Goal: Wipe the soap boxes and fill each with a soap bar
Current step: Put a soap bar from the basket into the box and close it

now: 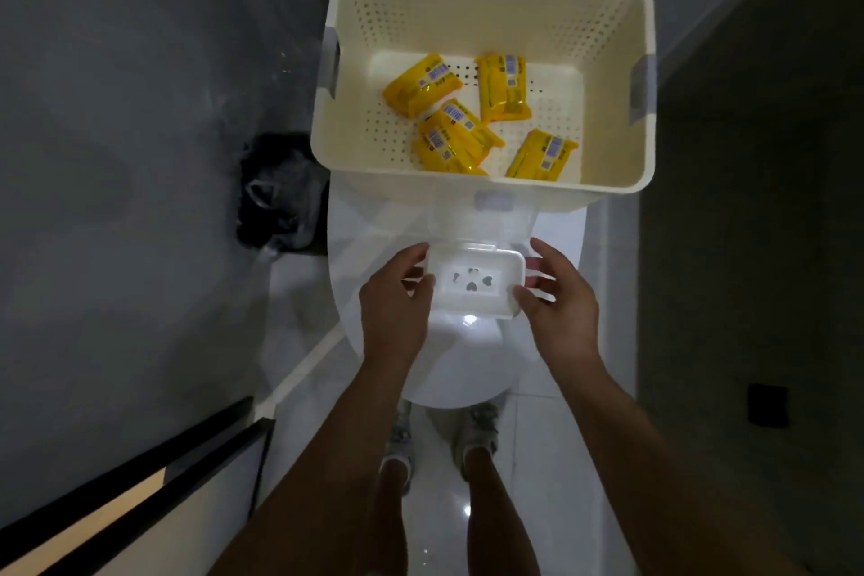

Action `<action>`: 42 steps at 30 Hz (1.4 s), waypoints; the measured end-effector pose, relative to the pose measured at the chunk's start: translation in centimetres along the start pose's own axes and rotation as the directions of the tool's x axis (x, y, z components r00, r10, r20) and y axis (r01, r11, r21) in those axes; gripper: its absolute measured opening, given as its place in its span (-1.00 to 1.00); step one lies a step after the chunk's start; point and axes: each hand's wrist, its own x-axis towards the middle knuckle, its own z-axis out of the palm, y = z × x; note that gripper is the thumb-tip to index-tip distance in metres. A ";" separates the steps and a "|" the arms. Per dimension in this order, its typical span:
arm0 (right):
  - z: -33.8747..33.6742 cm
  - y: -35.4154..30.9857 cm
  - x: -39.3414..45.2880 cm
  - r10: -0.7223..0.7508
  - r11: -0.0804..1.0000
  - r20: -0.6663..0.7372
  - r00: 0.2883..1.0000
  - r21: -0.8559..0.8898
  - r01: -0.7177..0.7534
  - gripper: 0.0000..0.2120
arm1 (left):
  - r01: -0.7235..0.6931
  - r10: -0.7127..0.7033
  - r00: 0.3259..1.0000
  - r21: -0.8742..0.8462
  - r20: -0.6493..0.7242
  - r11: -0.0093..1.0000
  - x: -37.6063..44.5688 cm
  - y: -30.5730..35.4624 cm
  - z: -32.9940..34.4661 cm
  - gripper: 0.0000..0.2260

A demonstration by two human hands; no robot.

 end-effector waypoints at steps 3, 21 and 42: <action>0.8 0.4 1.7 0.033 0.998 -0.035 0.999 -0.056 -0.035 -0.62 | 0.016 -0.015 0.999 0.017 -0.051 1.000 1.1 -0.4 1.0 -0.71; 1.9 0.1 3.5 0.161 0.946 0.056 0.985 -0.294 -0.138 -0.65 | 0.068 -0.074 0.997 0.283 0.010 0.957 3.0 -0.5 2.5 -0.79; 0.3 -16.9 9.7 -0.002 0.941 0.136 0.991 -0.336 0.048 -0.74 | -0.295 0.256 0.955 0.441 0.147 0.847 12.5 14.0 -4.6 -0.65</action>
